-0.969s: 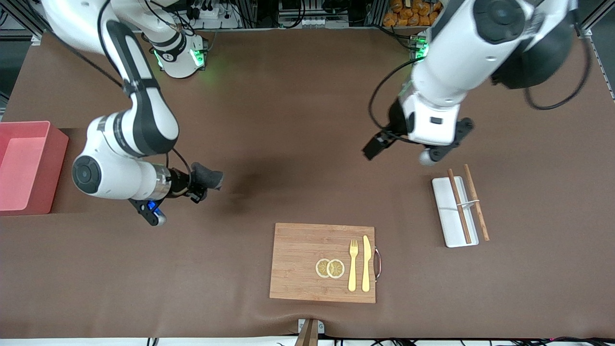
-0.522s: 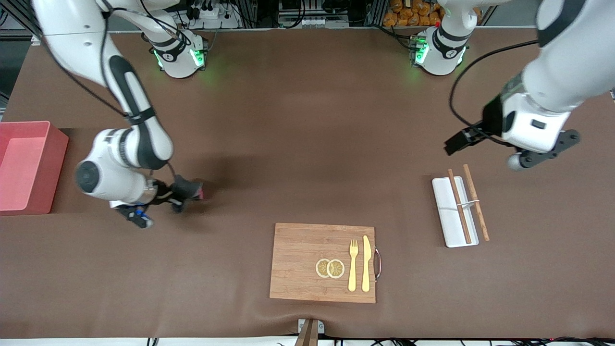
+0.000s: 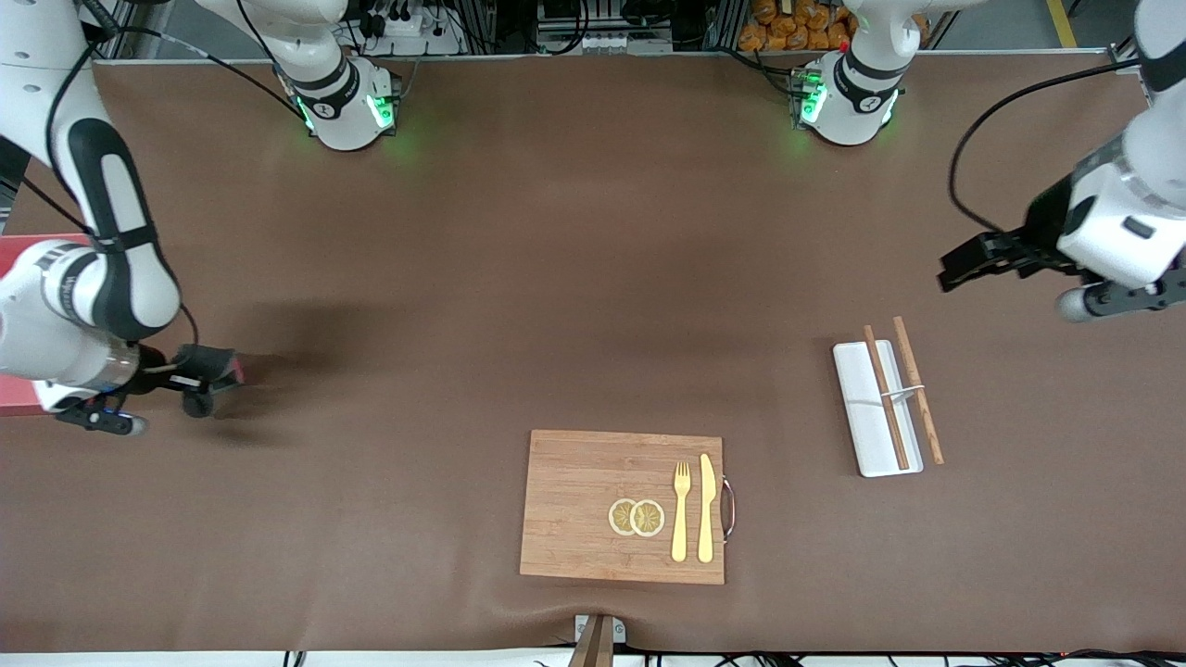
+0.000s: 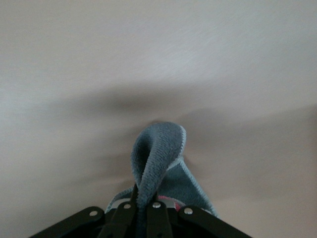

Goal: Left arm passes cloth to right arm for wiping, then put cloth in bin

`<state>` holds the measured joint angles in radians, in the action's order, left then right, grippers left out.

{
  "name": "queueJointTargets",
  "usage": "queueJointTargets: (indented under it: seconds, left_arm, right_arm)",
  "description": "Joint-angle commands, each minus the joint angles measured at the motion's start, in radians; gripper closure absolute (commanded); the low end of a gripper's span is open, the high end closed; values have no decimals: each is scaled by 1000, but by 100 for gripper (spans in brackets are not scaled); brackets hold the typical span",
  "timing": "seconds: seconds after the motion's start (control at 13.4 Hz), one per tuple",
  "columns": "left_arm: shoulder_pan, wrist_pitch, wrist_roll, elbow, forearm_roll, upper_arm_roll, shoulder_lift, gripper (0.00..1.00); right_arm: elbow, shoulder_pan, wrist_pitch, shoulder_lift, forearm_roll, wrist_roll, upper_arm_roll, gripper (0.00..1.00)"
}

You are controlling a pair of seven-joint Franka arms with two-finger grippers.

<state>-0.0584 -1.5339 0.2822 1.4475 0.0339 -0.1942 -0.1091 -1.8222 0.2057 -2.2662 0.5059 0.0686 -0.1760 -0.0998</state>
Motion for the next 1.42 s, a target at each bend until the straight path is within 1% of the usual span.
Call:
queueJointTargets:
  seconds: [0.0, 0.07, 0.3, 0.67, 0.75, 0.97, 1.12, 1.19, 1.34]
  left_arm:
    - [17, -3, -64, 86, -15, 42, 98, 0]
    - [17, -6, -75, 82, -15, 44, 104, 0]
    - [16, -9, -167, 80, -15, 58, 114, 0]
    - [2, -2, -176, 60, -17, 58, 115, 0]
    - [3, 0, -176, 62, -23, 58, 117, 0]
    - [2, 20, -176, 62, -57, 58, 115, 0]
    - [2, 37, -176, 62, -71, 59, 117, 0]
    - [2, 50, -158, 63, -71, 59, 115, 0]
    - [2, 51, -143, 60, -72, 58, 114, 0]
  right_arm:
    - [96, 61, 14, 45, -68, -88, 22, 100]
    - [98, 67, 14, 45, -108, -86, 23, 100]
    - [92, 51, -4, 69, -105, -2, 26, 100]
    - [21, -106, 1, 48, -102, 340, 31, 100]
    - [12, -121, 1, 46, -101, 392, 32, 100]
    - [9, -184, 7, 48, -47, 567, 42, 100]
    - [-3, -244, 13, 40, -46, 682, 42, 100]
    - [-6, -255, 16, 31, -39, 714, 45, 100]
    - [-8, -290, 43, 17, 17, 782, 57, 100]
